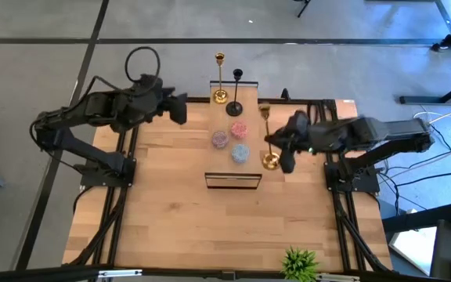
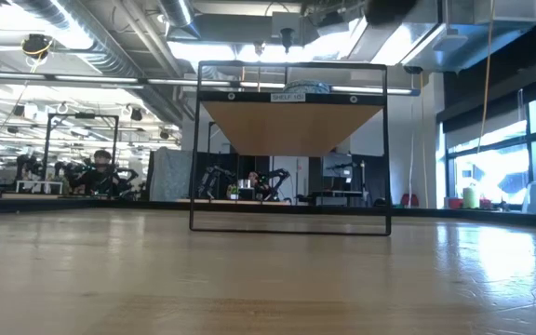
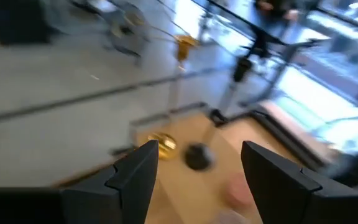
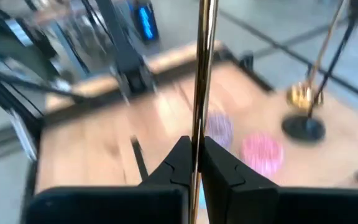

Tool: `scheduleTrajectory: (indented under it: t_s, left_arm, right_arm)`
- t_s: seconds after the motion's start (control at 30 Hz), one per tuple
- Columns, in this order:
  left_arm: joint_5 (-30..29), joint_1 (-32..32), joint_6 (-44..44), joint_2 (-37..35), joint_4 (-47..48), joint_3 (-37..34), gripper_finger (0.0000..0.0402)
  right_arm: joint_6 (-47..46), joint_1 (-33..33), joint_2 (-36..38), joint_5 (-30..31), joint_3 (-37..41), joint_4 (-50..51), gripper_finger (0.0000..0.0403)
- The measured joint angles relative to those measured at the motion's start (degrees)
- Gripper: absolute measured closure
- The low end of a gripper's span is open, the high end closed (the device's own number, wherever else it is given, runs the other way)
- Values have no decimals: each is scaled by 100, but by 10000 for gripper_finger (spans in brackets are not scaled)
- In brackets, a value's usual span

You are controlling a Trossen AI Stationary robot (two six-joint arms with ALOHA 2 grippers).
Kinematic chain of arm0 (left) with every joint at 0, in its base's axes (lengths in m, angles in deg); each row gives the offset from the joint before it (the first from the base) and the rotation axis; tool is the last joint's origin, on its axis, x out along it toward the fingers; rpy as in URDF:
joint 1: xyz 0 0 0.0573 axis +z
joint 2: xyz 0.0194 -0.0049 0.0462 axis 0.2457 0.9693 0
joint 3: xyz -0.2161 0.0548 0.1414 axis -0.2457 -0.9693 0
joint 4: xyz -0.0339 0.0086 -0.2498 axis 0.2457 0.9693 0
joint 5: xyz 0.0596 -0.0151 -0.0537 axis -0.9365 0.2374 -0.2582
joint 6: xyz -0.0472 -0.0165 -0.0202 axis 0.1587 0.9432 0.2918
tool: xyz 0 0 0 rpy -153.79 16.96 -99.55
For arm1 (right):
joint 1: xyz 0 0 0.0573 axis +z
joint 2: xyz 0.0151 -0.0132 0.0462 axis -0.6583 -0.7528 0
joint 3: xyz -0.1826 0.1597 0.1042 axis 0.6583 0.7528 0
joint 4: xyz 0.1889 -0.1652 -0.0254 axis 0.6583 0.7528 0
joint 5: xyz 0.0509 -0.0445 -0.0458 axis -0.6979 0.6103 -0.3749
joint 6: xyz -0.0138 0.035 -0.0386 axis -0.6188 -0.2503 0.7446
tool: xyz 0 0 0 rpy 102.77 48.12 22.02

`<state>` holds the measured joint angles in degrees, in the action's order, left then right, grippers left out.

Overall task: Pick & Place candle stick holders
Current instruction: Put the gold candle holder on the shelf

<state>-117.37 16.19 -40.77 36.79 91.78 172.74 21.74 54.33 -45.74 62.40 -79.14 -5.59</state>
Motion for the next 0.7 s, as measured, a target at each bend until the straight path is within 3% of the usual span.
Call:
scheduleTrajectory:
  t_s: [0.17, 0.5, 0.7]
  left_arm:
    - [-339, 839, -241, 154, -249, 0, 174]
    - [695, 2311, -667, 548, -1026, 0, 178]
    - [1473, 3015, -867, 849, -1831, 0, 188]
  right_arm:
    - [-609, 9, -10, -187, 612, -498, 388]
    - [-344, -350, 25, 227, 1004, -653, 388]
    - [84, -993, 769, -70, 1763, -1140, 388]
